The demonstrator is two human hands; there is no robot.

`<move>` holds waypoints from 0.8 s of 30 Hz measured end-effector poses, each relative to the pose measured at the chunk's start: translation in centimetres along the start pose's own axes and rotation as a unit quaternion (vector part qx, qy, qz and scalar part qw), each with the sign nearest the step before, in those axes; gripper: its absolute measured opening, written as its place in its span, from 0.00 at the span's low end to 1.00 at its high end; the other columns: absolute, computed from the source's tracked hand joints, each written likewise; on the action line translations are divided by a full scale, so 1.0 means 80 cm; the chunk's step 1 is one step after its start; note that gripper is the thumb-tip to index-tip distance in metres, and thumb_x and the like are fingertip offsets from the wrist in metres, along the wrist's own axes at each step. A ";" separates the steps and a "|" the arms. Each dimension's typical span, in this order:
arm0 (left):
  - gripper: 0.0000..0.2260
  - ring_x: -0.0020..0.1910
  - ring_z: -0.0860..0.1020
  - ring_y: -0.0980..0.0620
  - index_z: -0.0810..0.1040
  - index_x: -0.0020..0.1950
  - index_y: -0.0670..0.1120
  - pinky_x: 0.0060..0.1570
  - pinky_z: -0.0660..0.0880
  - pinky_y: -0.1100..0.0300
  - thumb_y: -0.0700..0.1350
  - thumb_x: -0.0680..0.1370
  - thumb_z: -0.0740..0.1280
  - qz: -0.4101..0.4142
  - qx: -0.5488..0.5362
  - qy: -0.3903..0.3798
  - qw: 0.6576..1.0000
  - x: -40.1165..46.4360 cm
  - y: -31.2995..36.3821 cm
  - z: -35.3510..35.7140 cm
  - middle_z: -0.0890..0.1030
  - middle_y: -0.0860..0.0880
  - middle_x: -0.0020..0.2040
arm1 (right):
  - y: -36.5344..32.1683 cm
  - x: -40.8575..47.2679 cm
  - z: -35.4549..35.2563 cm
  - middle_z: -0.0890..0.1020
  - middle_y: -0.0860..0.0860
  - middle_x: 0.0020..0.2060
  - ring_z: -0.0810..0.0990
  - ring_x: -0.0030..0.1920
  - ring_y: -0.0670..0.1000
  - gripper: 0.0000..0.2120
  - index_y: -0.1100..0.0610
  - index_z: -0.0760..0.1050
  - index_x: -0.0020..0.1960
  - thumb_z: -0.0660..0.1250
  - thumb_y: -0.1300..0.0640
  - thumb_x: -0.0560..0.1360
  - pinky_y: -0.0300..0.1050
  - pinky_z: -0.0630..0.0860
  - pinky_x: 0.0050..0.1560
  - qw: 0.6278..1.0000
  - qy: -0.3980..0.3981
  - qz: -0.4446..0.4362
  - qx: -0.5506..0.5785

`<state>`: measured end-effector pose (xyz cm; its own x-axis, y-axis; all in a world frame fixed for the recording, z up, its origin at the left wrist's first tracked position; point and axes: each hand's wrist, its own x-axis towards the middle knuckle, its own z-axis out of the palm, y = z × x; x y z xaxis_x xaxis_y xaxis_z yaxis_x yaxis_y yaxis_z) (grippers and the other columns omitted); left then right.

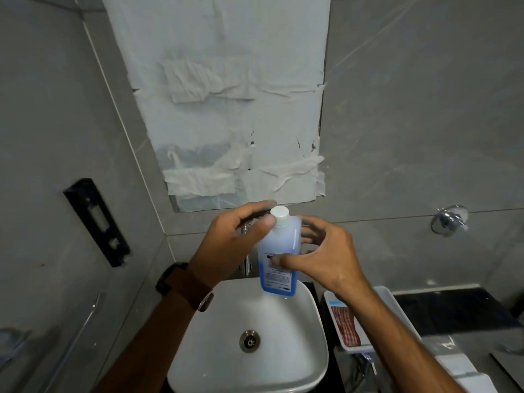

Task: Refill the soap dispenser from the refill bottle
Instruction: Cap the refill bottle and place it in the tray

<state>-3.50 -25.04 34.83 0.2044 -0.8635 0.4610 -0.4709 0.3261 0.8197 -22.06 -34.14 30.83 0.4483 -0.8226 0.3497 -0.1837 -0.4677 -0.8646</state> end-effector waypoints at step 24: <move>0.14 0.54 0.83 0.57 0.80 0.58 0.58 0.56 0.80 0.61 0.49 0.74 0.74 0.000 0.012 0.009 1.000 -0.004 -0.009 0.011 0.85 0.59 0.54 | 0.000 -0.005 -0.009 0.89 0.43 0.51 0.87 0.52 0.43 0.41 0.49 0.82 0.64 0.87 0.44 0.52 0.44 0.87 0.52 0.997 -0.069 0.016 0.024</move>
<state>-3.97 -25.38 33.80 0.2188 -0.8567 0.4672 -0.4919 0.3167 0.8110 -22.87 -34.06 30.91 0.5601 -0.7826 0.2717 -0.1590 -0.4234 -0.8919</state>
